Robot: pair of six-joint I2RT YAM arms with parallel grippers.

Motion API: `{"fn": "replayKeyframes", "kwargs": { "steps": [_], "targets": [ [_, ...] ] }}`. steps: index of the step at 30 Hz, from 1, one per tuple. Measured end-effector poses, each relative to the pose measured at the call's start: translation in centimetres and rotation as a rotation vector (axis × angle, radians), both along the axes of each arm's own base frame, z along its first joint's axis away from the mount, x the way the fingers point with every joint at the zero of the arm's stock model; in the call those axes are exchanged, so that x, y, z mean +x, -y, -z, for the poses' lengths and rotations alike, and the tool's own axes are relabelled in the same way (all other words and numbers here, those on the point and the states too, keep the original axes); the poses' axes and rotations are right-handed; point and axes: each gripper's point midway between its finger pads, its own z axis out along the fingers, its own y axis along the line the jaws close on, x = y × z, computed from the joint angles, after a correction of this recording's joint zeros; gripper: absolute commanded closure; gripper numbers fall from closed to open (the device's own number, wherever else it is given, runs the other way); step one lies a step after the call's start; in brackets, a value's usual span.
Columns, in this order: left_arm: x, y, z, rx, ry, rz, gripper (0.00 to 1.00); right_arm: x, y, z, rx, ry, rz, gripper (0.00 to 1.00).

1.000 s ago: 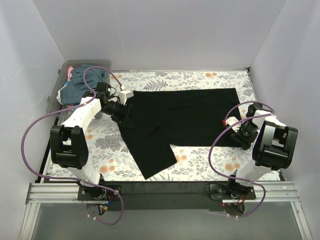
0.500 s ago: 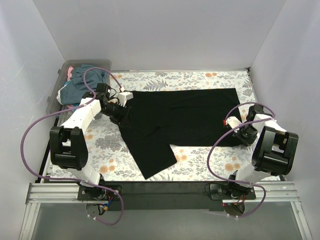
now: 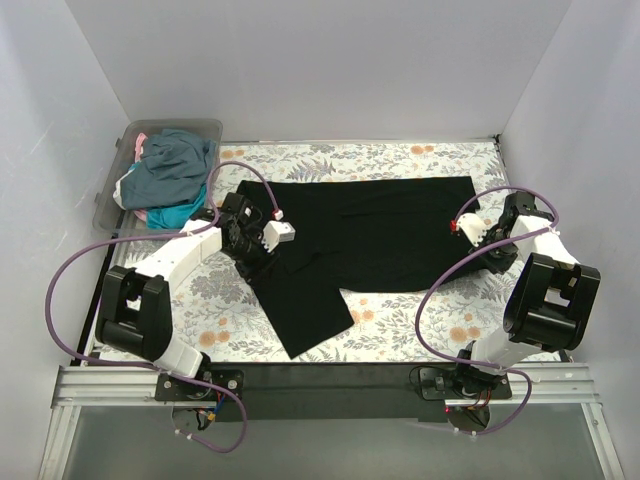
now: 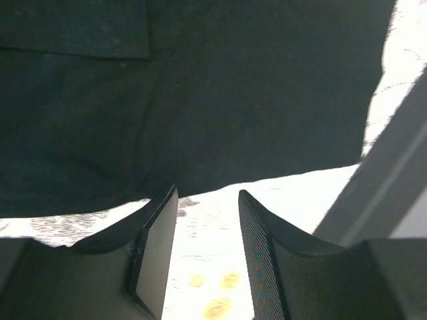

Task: Fold and stack the t-shirts
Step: Fold the tshirt

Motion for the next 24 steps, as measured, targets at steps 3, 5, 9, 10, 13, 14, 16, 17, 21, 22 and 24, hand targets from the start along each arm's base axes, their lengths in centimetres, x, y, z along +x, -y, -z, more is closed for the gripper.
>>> {"fn": "replayKeyframes", "kwargs": {
  "steps": [3,5,9,10,13,14,16,17,21,22,24],
  "targets": [
    [0.4,-0.1,0.4,0.018,0.035,0.024,0.59,-0.2,-0.1,0.0,0.006,-0.007,0.002,0.99],
    [0.4,0.0,0.8,0.027,0.049,0.039,0.60,-0.4,-0.2,0.1,0.010,-0.014,0.004,0.99],
    [-1.1,0.6,2.3,0.065,0.062,0.105,0.59,-0.4,-0.4,0.1,0.016,-0.016,0.004,0.99],
    [-1.6,0.7,2.8,0.077,0.063,0.120,0.57,-0.4,-0.5,0.1,0.018,-0.016,0.003,0.99],
    [-2.5,0.5,4.2,0.123,0.073,0.151,0.55,-0.4,-0.5,0.1,0.019,-0.016,0.006,0.99],
    [-2.5,0.3,4.6,0.139,0.079,0.147,0.55,-0.4,-0.5,0.1,0.019,-0.016,0.007,0.99],
    [-2.2,-0.2,5.2,0.171,0.099,0.135,0.56,-0.4,-0.6,0.1,0.022,-0.017,0.010,0.99],
    [-2.0,-0.2,5.3,0.181,0.113,0.132,0.60,-0.4,-0.6,0.1,0.023,-0.016,0.012,0.99],
    [-1.6,-0.1,5.9,0.209,0.155,0.139,0.73,-0.4,-0.6,0.1,0.025,-0.017,0.017,0.99],
    [-1.7,-0.1,6.1,0.217,0.162,0.151,0.76,-0.4,-0.6,0.1,0.025,-0.017,0.018,0.99],
    [-1.6,0.0,6.2,0.229,0.188,0.164,0.83,-0.4,-0.6,0.1,0.025,-0.017,0.019,0.99]
  ]
}}
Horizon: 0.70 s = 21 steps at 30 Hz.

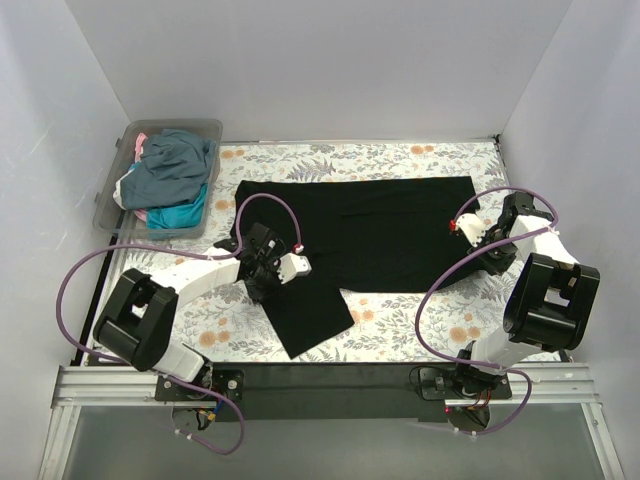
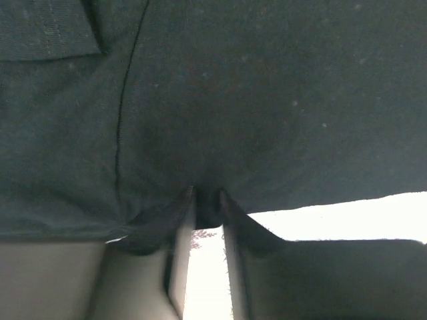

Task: Fold and stack the t-shirts
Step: Fold the tshirt

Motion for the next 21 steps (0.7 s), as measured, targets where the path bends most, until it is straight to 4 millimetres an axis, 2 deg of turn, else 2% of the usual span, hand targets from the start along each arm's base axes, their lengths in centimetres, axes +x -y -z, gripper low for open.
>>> {"fn": "replayKeyframes", "kwargs": {
  "steps": [5,11,15,21],
  "targets": [
    [0.1,-0.1,0.0,0.013,0.034,0.003,1.00,0.0,0.0,0.0,0.000,0.000,0.000,0.99],
    [-1.2,-0.8,-0.7,0.025,0.013,0.008,1.00,-0.4,-0.1,-0.3,-0.005,0.013,-0.004,0.99],
    [-1.9,-0.9,-2.9,0.013,0.003,0.009,1.00,-0.8,-0.1,-1.2,-0.018,0.041,-0.020,0.99],
    [0.3,-0.3,-7.3,-0.044,0.048,-0.030,1.00,-0.7,0.5,-2.4,-0.037,0.062,-0.051,0.99]
  ]
}}
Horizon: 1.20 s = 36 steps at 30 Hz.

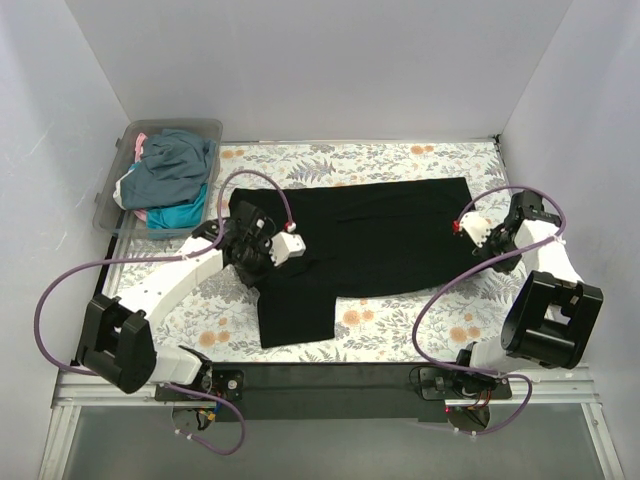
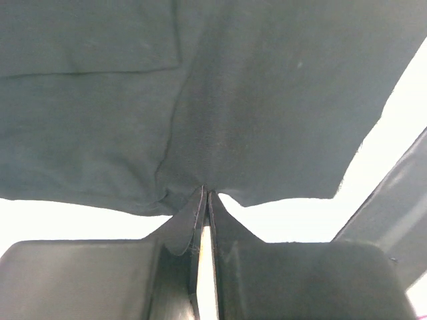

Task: Fold and stack the t-shirts
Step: Fold the tshirt

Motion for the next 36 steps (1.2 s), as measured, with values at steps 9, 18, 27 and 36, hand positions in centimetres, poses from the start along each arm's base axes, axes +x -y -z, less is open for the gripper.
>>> {"fn": "replayKeyframes", "kwargs": {
  "steps": [9,18,27,36],
  "targets": [
    [6.8,-0.8,-3.5,-0.088,0.005,-0.144,1.00,6.6,1.1,-2.8,0.010,0.060,-0.024,0.99],
    [12.0,-0.8,-3.5,-0.113,0.002,-0.196,1.00,10.6,1.0,-2.1,0.023,0.032,-0.054,0.99],
    [17.7,-1.5,-3.6,-0.135,0.032,-0.249,1.00,15.3,0.2,-3.0,0.014,0.070,-0.091,0.99],
    [20.7,-2.2,-1.3,-0.129,0.018,-0.280,1.00,19.4,-0.7,-1.1,0.004,0.064,-0.109,0.99]
  ]
}}
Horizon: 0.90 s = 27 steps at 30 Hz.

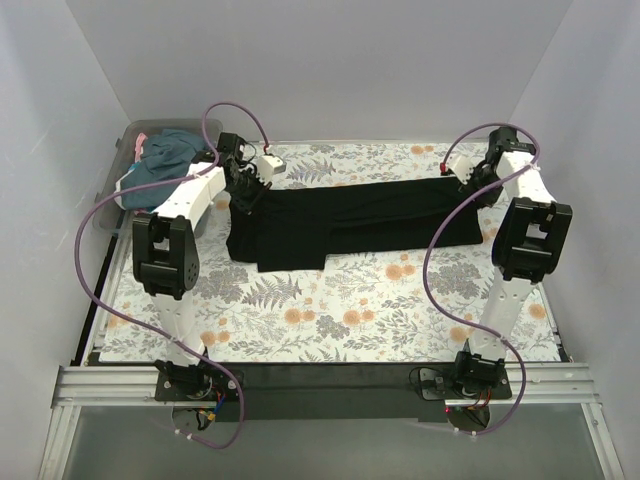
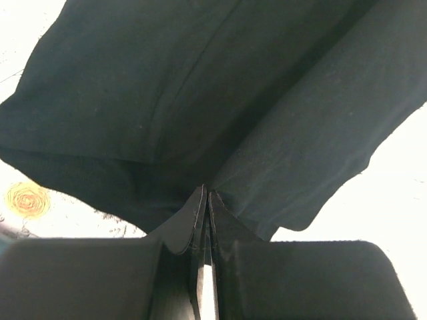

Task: Fold and stack the t-shirts
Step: Fold the tshirt

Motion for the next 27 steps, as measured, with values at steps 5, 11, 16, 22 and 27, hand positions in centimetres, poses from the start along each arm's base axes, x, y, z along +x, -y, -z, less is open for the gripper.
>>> {"fn": "replayKeyframes", "kwargs": {
  "steps": [5,11,16,22,27],
  "targets": [
    [1.0,-0.1,1.0,0.002,-0.009,-0.007,1.00,0.6,-0.2,1.8,-0.005,-0.033,-0.001,0.99],
    [2.3,-0.2,1.4,0.001,0.008,-0.013,1.00,1.8,-0.2,2.4,-0.013,-0.032,0.007,0.99],
    [3.0,-0.2,2.0,0.003,0.010,-0.017,1.00,2.5,-0.3,2.8,-0.021,-0.032,0.004,0.99],
    [3.2,-0.3,3.1,0.012,-0.004,-0.023,1.00,2.5,-0.4,3.2,-0.034,-0.042,0.003,0.99],
    [3.6,-0.4,3.1,0.013,0.008,-0.037,0.86,2.6,-0.3,3.4,-0.035,-0.046,0.025,0.65]
  ]
}}
